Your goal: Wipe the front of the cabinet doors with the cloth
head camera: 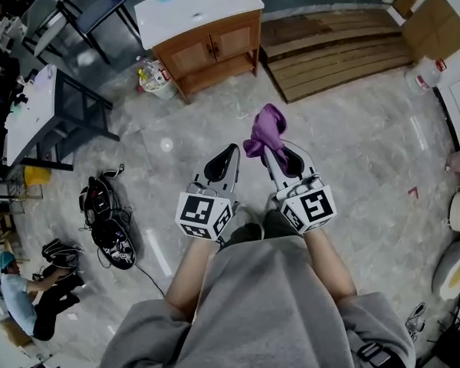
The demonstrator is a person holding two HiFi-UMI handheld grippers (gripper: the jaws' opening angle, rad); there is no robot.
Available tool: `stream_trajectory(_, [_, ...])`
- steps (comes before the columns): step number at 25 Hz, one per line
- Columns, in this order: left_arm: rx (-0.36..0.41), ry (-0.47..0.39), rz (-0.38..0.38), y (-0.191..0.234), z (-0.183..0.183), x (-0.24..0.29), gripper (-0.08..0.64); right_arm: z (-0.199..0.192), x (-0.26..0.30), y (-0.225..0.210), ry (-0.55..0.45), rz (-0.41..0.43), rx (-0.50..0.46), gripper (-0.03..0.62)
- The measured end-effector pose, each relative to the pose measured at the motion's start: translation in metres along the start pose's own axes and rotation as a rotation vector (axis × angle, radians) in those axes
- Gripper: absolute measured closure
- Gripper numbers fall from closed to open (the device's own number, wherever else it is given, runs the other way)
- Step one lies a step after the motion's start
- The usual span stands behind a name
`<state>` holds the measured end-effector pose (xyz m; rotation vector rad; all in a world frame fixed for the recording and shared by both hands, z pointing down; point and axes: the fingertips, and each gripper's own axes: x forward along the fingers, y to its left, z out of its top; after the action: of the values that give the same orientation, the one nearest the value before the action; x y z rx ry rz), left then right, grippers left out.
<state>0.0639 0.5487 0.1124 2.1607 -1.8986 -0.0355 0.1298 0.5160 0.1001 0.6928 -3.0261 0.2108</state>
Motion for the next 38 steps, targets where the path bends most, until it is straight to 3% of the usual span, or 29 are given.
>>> stream_trajectory(10, [-0.017, 0.047, -0.003, 0.032, -0.010, 0.056, 0.549, -0.014, 0.050, -0.053, 0.024, -0.014, 0.026, 0.534])
stream_trajectory(17, [-0.023, 0.059, 0.039, 0.076, 0.005, 0.119, 0.549, -0.008, 0.112, -0.100, 0.024, 0.026, 0.035, 0.534])
stream_trajectory(29, [-0.001, 0.109, 0.067, 0.103, 0.027, 0.219, 0.549, 0.003, 0.179, -0.196, 0.020, 0.039, 0.094, 0.534])
stream_trajectory(38, [0.007, 0.134, 0.063, 0.134, 0.036, 0.261, 0.549, 0.000, 0.219, -0.225, 0.028, 0.025, 0.125, 0.534])
